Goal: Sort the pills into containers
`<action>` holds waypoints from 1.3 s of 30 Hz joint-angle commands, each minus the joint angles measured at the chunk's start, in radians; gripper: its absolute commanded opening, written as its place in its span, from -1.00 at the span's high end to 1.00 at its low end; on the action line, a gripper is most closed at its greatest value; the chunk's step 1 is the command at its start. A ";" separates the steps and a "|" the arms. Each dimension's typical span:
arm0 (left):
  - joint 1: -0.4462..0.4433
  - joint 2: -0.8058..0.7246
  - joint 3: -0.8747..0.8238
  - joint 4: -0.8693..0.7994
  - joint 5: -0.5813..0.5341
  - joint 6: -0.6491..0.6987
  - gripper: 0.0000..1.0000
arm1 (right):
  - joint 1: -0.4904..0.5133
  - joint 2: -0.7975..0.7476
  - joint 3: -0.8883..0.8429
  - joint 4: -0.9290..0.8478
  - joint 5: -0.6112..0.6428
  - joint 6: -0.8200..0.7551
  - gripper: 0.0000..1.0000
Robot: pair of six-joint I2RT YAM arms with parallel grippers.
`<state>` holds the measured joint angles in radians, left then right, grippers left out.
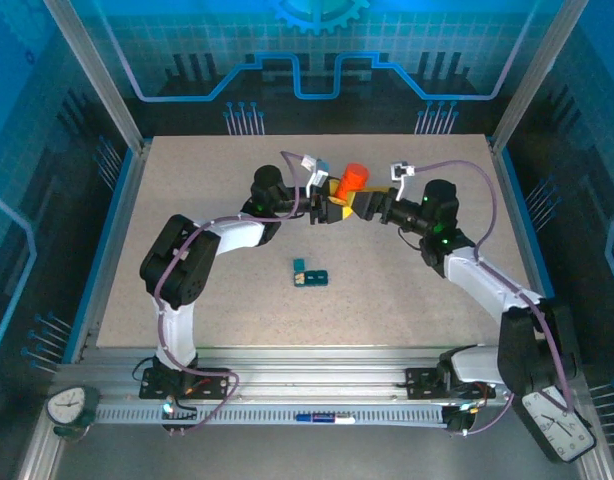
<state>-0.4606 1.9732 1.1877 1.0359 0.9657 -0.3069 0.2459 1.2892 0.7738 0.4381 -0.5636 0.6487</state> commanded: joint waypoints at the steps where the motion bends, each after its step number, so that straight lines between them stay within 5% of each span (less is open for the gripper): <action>1: 0.012 -0.040 0.000 0.055 0.008 0.042 1.00 | -0.020 -0.085 0.007 -0.155 -0.034 -0.069 -0.80; 10: 0.017 -0.034 -0.005 0.055 0.001 0.113 1.00 | -0.086 -0.179 0.253 -0.706 0.018 -0.283 -0.79; 20: 0.016 -0.048 -0.022 -0.096 -0.002 0.279 1.00 | -0.096 0.160 0.936 -1.370 0.113 -0.489 -0.73; 27: 0.017 -0.046 -0.019 -0.170 0.001 0.323 1.00 | -0.055 0.305 1.111 -1.514 0.146 -0.521 -0.73; 39: 0.016 -0.042 -0.013 -0.221 0.004 0.348 1.00 | 0.023 0.404 1.160 -1.561 0.191 -0.579 -0.73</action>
<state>-0.4534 1.9697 1.1736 0.8150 0.9619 0.0074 0.2489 1.6741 1.8980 -1.0843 -0.3813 0.0967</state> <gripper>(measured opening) 0.527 0.864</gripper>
